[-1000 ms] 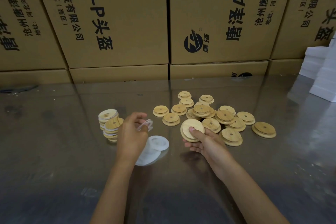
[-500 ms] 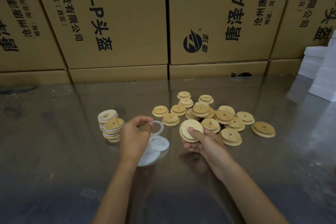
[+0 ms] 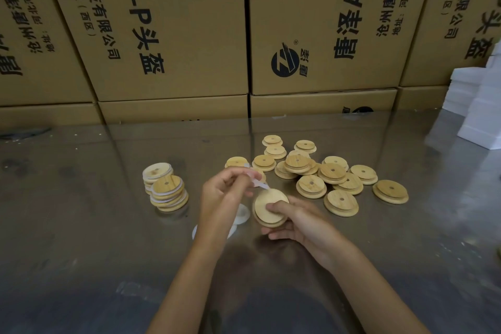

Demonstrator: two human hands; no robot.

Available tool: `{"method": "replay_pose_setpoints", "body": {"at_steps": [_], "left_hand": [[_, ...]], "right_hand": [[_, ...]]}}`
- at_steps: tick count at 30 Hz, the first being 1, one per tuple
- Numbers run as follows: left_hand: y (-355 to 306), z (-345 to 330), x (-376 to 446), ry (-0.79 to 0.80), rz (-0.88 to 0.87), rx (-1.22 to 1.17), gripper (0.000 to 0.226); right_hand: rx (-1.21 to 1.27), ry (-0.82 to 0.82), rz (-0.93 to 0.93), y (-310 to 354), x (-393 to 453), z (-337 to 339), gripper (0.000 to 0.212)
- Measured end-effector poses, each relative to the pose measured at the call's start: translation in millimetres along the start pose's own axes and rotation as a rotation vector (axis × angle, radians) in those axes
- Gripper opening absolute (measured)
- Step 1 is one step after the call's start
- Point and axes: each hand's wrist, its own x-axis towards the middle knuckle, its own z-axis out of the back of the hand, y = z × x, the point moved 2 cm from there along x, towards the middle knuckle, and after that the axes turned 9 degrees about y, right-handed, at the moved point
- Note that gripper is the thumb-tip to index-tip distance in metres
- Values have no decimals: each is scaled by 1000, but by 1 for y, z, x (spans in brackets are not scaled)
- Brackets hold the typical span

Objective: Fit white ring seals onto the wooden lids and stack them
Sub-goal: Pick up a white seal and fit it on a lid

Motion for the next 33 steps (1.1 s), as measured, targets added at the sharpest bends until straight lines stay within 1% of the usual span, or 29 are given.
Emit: {"method": "replay_pose_setpoints", "body": {"at_steps": [2,5,7,10,13,16,18,20,24,33], "left_hand": [[3,0,1,55,73,-122,15],[10,-1,3,156,178,-276,10],[18,-1,4,167,244,-234,11],[30,0,6,110,314,-89,21],[37,2,8,93,296,15,22],[41,1,8,116,273,131,13],[42,-1,7,116,265,205,7],[42,-2,6,108,237,260,7],[43,0,6,110,220,296,8],[46,2,9,99,224,308,15]], "right_hand": [[6,19,11,1,-1,-1,22],[36,66,34,3,-3,-2,28],[50,84,46,5,-4,-2,31],[69,85,43,6,-4,-2,35],[106,56,22,6,-2,-2,45],[104,53,10,6,-1,-2,52],[62,70,14,5,-2,-2,50],[21,57,35,4,-2,-3,41],[-6,23,60,4,-1,-3,29],[-32,23,97,2,-1,-1,27]]}}
